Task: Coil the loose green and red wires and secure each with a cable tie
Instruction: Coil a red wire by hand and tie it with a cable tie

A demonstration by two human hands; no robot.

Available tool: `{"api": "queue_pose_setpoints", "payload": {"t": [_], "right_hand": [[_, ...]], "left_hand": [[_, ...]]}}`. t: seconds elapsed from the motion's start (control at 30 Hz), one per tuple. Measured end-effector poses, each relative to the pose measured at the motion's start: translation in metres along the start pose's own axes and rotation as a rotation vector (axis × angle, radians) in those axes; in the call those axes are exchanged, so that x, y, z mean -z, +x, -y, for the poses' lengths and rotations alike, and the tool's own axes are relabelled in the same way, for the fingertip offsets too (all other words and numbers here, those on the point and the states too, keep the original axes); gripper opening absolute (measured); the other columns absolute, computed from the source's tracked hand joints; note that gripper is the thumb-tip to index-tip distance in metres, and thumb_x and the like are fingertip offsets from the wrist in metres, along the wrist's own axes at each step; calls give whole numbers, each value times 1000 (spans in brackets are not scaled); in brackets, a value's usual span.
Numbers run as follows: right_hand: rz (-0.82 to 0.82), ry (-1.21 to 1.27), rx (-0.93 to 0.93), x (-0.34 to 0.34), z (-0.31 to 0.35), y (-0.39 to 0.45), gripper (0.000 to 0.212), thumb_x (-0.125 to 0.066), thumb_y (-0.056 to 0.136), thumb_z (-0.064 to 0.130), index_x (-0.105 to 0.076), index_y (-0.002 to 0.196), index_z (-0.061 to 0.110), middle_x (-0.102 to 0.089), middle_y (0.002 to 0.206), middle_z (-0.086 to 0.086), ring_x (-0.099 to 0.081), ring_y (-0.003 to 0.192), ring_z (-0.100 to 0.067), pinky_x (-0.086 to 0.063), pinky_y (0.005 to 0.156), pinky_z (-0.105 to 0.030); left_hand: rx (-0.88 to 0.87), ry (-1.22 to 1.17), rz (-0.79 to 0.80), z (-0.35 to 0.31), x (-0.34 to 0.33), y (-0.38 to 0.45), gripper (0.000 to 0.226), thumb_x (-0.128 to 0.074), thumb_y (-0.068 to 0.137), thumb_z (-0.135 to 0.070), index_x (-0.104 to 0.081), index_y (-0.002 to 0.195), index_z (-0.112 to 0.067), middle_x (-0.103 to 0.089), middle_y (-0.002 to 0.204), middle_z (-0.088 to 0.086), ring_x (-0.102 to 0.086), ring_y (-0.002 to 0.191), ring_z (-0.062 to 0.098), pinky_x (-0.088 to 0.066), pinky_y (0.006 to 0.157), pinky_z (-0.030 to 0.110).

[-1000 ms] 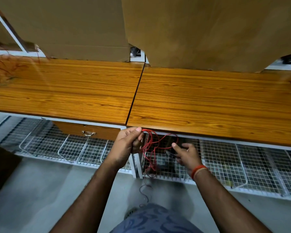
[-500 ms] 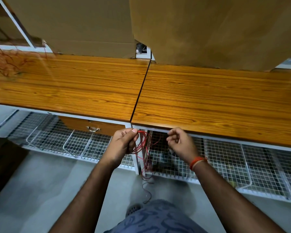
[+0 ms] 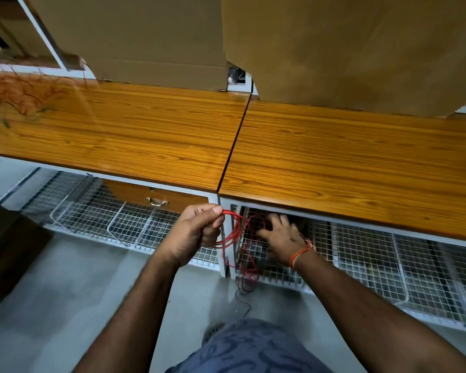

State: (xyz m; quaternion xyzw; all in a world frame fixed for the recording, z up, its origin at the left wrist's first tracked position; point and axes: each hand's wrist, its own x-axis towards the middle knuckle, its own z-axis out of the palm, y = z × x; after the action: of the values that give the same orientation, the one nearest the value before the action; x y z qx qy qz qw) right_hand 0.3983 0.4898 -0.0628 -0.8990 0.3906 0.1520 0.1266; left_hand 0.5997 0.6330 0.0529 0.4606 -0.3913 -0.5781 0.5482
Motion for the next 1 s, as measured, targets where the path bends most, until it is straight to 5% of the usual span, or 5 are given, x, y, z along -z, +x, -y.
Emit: {"api": "queue_pose_setpoints", "payload": {"t": [0.1,0.47,0.57,0.67,1.0], "right_hand": [[-93,39,52,-2,-3,-6,14,-73,91,36,-73,102,29,-35,150,-8,-30,140,-33,-35,110,-51],[-283,273,182,102,-11,-47,29,-58,95,45,-53,68,38,-30,161,-6,-25,148,-27,-27,118,-52],[-225,582,151,129,-8,-57,32,-50,106,33,-62,80,19,-75,106,-7,-72,95,-25,-55,82,-40],[-218,1078,-4,138,-5,-56,32,-42,111,25,-56,89,7,-76,77,-13,-67,50,-22,-46,46,-27],[-177,1966,-445,117,-17,-27,30,-28,105,-4,-57,115,-3,-70,75,-24,-50,37,-5,-35,30,-14]], "left_hand": [[-20,4,-100,-4,6,-3,33,-56,97,-31,-52,67,-18,-24,53,-4,-17,48,11,-15,47,24],[-167,302,-609,-15,17,7,41,-50,108,-24,-59,68,-18,-43,56,4,-35,50,14,-27,50,26],[-192,334,-584,-20,13,14,39,-47,109,-23,-57,73,-12,-45,51,-5,-36,46,8,-30,47,23],[-214,356,-544,-24,6,20,38,-47,109,-25,-59,76,-11,-46,52,-7,-37,47,7,-31,47,21],[-300,196,-343,-29,3,16,39,-48,107,-23,-58,70,-15,-35,53,-1,-27,48,10,-24,46,22]]}}
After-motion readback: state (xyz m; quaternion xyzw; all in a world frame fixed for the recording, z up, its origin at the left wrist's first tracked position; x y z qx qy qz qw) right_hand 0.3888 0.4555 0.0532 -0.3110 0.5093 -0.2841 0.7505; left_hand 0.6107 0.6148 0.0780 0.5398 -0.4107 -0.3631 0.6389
